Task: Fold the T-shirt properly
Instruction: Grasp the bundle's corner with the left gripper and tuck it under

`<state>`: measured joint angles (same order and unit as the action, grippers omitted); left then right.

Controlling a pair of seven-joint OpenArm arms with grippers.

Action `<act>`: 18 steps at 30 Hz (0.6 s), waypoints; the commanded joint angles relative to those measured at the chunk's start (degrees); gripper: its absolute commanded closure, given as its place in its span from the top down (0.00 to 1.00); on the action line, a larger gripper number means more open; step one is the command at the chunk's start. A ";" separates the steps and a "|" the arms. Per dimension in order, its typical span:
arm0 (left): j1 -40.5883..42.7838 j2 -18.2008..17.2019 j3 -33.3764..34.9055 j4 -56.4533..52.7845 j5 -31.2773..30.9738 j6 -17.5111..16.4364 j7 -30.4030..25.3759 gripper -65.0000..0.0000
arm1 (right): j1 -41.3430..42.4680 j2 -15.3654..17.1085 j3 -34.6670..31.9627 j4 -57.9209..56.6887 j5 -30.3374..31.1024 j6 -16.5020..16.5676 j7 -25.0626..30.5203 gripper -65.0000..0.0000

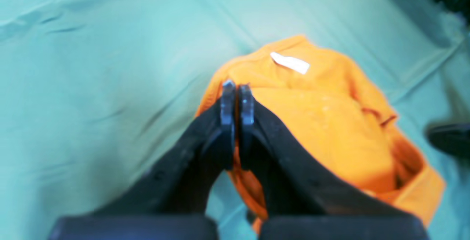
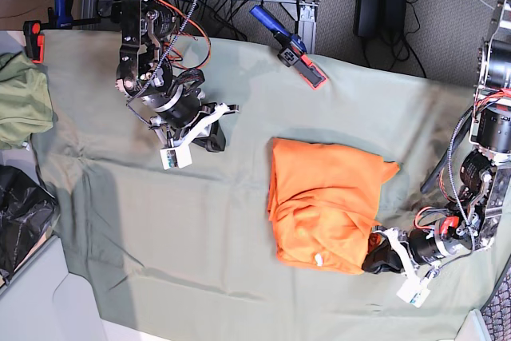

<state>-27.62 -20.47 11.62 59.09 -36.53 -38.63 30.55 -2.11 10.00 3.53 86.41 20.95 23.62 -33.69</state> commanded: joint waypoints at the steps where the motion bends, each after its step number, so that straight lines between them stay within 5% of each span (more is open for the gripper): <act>1: -1.88 -0.52 -0.26 0.83 0.39 -1.37 -2.25 0.00 | 0.33 0.28 0.15 0.83 -0.13 5.18 -0.02 0.00; 18: -1.86 -0.52 3.67 0.83 14.16 -1.37 -9.77 0.00 | 0.33 0.28 0.15 0.83 -0.13 5.18 0.00 0.00</act>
<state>-27.62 -20.47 15.59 59.09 -21.61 -38.83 22.26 -2.13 10.00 3.53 86.41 20.95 23.62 -33.69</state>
